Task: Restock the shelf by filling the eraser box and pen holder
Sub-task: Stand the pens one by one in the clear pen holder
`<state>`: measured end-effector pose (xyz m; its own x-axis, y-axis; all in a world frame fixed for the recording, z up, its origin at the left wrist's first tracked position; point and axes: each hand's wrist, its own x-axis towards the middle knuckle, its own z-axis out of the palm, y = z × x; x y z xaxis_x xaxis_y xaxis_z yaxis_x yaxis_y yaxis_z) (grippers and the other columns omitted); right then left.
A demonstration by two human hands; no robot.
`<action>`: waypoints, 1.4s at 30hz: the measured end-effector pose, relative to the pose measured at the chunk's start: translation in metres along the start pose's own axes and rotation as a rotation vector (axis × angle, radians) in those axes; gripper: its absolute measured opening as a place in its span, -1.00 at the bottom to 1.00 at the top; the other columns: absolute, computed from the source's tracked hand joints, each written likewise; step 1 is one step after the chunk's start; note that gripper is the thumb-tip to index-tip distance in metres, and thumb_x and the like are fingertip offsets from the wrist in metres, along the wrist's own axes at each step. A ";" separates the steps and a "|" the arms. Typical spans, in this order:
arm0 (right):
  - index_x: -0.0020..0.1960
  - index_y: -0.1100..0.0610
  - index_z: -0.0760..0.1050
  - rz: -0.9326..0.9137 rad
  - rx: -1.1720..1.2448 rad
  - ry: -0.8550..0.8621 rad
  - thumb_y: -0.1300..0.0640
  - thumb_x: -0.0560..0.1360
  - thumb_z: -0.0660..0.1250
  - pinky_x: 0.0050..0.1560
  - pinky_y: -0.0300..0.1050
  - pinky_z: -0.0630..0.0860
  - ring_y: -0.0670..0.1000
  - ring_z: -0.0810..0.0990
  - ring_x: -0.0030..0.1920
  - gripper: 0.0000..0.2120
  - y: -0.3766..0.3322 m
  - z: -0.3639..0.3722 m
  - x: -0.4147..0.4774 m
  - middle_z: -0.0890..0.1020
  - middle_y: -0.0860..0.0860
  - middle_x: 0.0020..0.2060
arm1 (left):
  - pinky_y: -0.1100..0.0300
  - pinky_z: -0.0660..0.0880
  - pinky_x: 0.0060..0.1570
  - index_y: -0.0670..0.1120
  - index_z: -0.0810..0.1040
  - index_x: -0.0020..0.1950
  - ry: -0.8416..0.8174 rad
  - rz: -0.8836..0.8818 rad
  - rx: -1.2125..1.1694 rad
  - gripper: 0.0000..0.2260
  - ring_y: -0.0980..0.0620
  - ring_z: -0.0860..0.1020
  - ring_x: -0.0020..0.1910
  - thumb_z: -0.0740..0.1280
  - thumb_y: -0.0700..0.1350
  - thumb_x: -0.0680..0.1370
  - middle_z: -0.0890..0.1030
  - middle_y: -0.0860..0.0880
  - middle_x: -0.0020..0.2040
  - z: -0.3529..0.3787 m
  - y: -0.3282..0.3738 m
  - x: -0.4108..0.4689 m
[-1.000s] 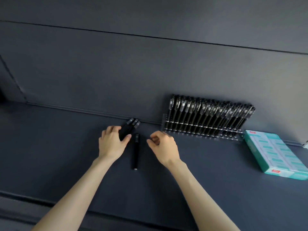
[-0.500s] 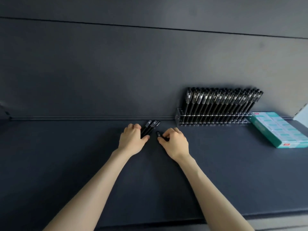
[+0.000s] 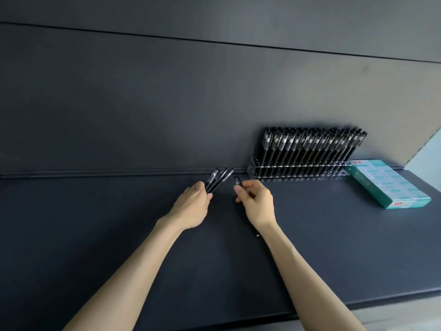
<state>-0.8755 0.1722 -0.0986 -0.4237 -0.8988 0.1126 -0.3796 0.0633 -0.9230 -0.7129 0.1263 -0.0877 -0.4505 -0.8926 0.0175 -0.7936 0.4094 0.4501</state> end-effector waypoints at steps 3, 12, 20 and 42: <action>-0.04 0.10 0.47 0.005 0.226 0.026 0.13 0.52 0.34 -0.21 -0.25 0.45 -0.19 0.50 -0.39 -0.93 -0.006 -0.011 -0.002 0.61 -0.04 -0.39 | 0.27 0.41 -0.24 -0.18 0.24 -0.02 -0.018 0.016 -0.401 -0.83 0.08 0.46 -0.27 0.05 -0.08 0.66 0.48 -0.01 -0.20 0.002 0.018 -0.011; -0.02 0.13 0.39 -0.079 0.534 0.027 0.28 0.54 0.28 -0.17 -0.33 0.49 -0.12 0.57 -0.27 -0.90 -0.018 -0.091 0.005 0.69 0.02 -0.26 | 0.24 0.19 -0.52 -0.15 0.41 -0.07 0.023 -0.076 -0.989 -0.79 0.14 0.24 -0.53 0.17 -0.02 0.63 0.31 0.04 -0.43 0.025 0.108 -0.009; -0.08 0.08 0.33 -0.128 0.559 0.061 0.27 0.50 0.35 -0.27 -0.23 0.51 -0.06 0.59 -0.27 -0.80 0.019 -0.213 0.032 0.62 0.03 -0.28 | 0.33 0.16 -0.57 -0.23 0.47 -0.12 0.057 -0.031 -0.989 -0.73 0.12 0.22 -0.54 0.34 -0.01 0.55 0.26 0.04 -0.46 0.083 0.222 0.014; 0.30 0.05 0.43 -0.515 0.094 0.059 0.31 0.52 0.28 -0.09 -0.13 0.58 0.06 0.56 -0.29 -0.61 0.056 -0.306 0.133 0.53 -0.12 -0.27 | 0.34 0.16 -0.55 -0.13 0.48 -0.08 0.461 -0.224 -1.079 -0.77 0.14 0.19 -0.51 0.16 -0.02 0.64 0.24 0.02 -0.44 0.159 0.309 0.072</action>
<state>-1.2044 0.1889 -0.0226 -0.2480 -0.7772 0.5784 -0.4770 -0.4217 -0.7712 -1.0562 0.2186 -0.0893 0.0183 -0.9979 0.0626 0.0169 0.0629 0.9979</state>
